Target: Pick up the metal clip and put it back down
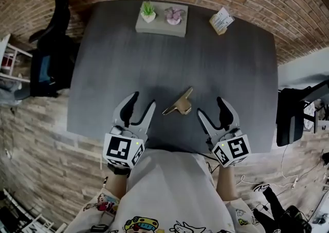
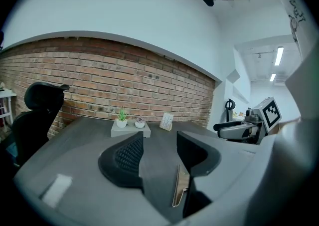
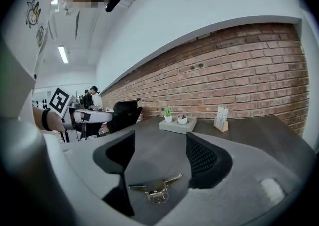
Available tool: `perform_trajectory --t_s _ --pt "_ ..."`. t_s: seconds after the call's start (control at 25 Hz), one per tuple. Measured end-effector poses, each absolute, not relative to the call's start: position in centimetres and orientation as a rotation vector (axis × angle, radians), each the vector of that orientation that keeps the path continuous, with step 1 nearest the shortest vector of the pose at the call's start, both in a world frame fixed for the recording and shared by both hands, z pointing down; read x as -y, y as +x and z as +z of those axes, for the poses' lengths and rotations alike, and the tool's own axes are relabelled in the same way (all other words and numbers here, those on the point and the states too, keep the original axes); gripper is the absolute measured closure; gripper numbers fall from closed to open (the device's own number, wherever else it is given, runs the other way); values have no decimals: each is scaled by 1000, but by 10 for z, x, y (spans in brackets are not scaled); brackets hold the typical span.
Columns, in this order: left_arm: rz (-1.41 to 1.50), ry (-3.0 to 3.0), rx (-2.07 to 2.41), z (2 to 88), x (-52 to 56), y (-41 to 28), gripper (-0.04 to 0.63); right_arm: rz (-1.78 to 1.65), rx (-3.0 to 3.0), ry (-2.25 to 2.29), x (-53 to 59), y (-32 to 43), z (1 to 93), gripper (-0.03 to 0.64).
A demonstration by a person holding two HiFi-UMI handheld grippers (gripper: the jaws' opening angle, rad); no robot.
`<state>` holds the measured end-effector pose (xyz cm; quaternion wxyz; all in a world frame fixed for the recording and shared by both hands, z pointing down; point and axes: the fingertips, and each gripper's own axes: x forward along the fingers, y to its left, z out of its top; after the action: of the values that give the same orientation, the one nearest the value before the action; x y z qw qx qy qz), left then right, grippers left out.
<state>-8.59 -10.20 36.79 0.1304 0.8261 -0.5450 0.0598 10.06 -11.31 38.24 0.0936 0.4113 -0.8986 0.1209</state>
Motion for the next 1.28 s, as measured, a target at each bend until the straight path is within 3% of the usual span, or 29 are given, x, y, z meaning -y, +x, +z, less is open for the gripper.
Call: perform_trajectory --t_s 1.28 --pt "248 2352 1516 403 111 -62 383 393 2603 935 116 77 446 285"
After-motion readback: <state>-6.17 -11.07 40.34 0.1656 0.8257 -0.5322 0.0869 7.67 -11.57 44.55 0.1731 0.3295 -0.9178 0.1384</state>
